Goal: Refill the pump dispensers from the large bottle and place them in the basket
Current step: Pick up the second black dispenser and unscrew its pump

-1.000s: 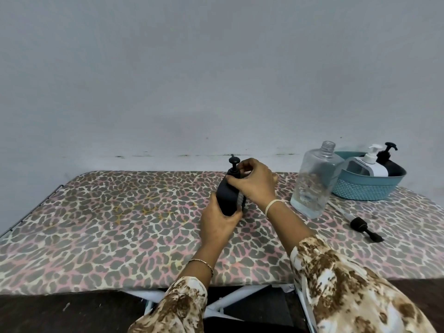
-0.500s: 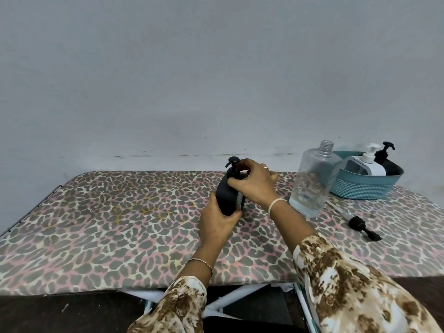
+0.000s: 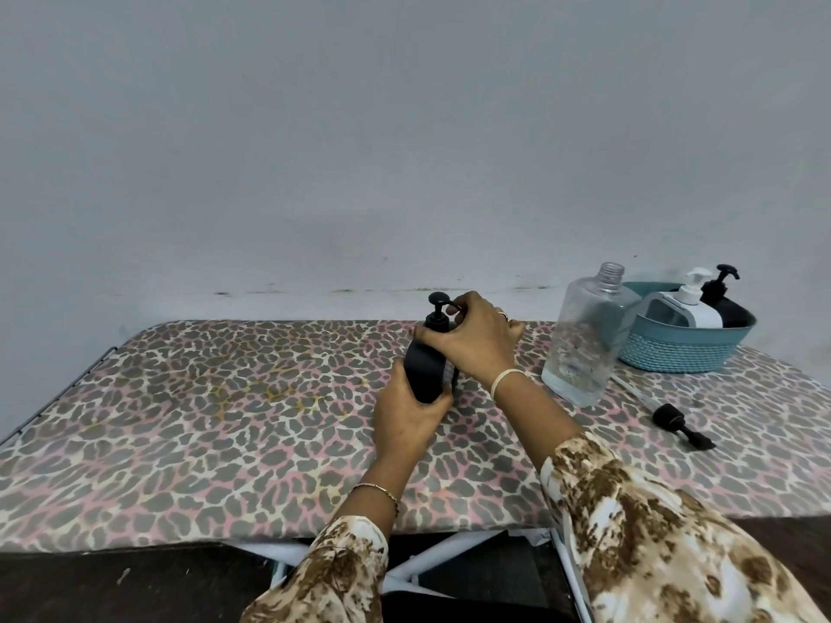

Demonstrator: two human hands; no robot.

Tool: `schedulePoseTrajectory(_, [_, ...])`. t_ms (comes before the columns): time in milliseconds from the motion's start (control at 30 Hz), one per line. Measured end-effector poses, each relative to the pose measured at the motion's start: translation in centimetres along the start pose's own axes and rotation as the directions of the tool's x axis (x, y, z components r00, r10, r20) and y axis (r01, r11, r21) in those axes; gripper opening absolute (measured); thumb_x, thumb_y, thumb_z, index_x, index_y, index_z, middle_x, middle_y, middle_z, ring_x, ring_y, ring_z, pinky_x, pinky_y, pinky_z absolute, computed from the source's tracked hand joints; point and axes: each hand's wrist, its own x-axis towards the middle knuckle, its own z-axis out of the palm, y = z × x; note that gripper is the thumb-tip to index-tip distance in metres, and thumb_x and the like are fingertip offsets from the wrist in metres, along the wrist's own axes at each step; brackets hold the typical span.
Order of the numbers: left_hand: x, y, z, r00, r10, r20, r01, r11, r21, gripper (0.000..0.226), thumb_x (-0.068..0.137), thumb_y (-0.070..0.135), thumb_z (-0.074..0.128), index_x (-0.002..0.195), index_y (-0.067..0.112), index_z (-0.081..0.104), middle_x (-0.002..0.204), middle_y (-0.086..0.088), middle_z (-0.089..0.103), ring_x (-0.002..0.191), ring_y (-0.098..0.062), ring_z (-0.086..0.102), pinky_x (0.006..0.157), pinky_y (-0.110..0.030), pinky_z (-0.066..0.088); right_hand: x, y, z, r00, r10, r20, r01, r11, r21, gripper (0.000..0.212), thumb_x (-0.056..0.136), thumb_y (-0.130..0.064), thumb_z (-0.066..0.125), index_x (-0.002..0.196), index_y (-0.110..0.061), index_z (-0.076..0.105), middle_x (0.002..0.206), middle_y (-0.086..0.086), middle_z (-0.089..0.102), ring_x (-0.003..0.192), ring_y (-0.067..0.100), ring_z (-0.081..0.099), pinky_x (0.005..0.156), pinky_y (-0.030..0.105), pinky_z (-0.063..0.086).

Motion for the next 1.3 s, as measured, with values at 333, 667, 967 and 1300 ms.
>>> schedulePoseTrajectory(333, [-0.1, 0.1, -0.1, 1.000, -0.014, 0.006, 0.014, 1.000, 0.006, 0.047, 0.072, 0.035, 0.079, 0.108, 0.022, 0.052, 0.090, 0.007, 0.063, 0.081, -0.013, 0.061, 0.068, -0.028, 0.053, 0.2, -0.3, 0.3, 0.999, 0.003, 0.033, -0.003, 1.000, 0.008, 0.047, 0.063, -0.059, 0.067, 0.102, -0.034, 0.060, 0.101, -0.013, 0.062, 0.101, 0.014, 0.055, 0.092, 0.043, 0.030])
schedulePoseTrajectory(667, [-0.2, 0.3, -0.1, 1.000, 0.012, -0.004, -0.012, 1.000, -0.018, 0.050, 0.072, 0.031, 0.079, 0.114, 0.020, 0.053, 0.092, 0.012, 0.060, 0.084, -0.011, 0.061, 0.073, -0.024, 0.050, -0.1, -1.4, -2.4, 1.000, -0.001, -0.001, 0.001, 0.988, 0.154, 0.021, 0.075, -0.042, 0.064, 0.088, -0.026, 0.063, 0.085, -0.011, 0.063, 0.083, 0.016, 0.053, 0.084, 0.036, 0.028])
schedulePoseTrajectory(967, [-0.4, 0.4, -0.3, 1.000, 0.003, 0.008, -0.003, 1.000, -0.031, 0.052, 0.076, 0.029, 0.079, 0.119, 0.020, 0.053, 0.098, 0.013, 0.059, 0.086, -0.007, 0.057, 0.071, -0.014, 0.043, 1.0, -1.2, -6.7, 0.976, 0.196, -0.092, -0.072, 0.694, 0.717, 0.015, 0.073, -0.022, 0.073, 0.087, -0.020, 0.069, 0.086, -0.007, 0.069, 0.083, 0.009, 0.063, 0.075, 0.026, 0.046])
schedulePoseTrajectory(1300, [-0.3, 0.0, -0.1, 0.999, -0.039, 0.027, 0.041, 0.995, -0.086, 0.053, 0.076, 0.034, 0.078, 0.123, 0.022, 0.054, 0.101, 0.010, 0.064, 0.091, -0.011, 0.062, 0.081, -0.026, 0.053, -2.1, 5.3, -6.5, 0.932, 0.336, -0.136, -0.122, 0.644, 0.755, 0.030, 0.076, -0.007, 0.078, 0.100, -0.016, 0.062, 0.095, -0.001, 0.067, 0.090, 0.012, 0.064, 0.081, 0.023, 0.053])
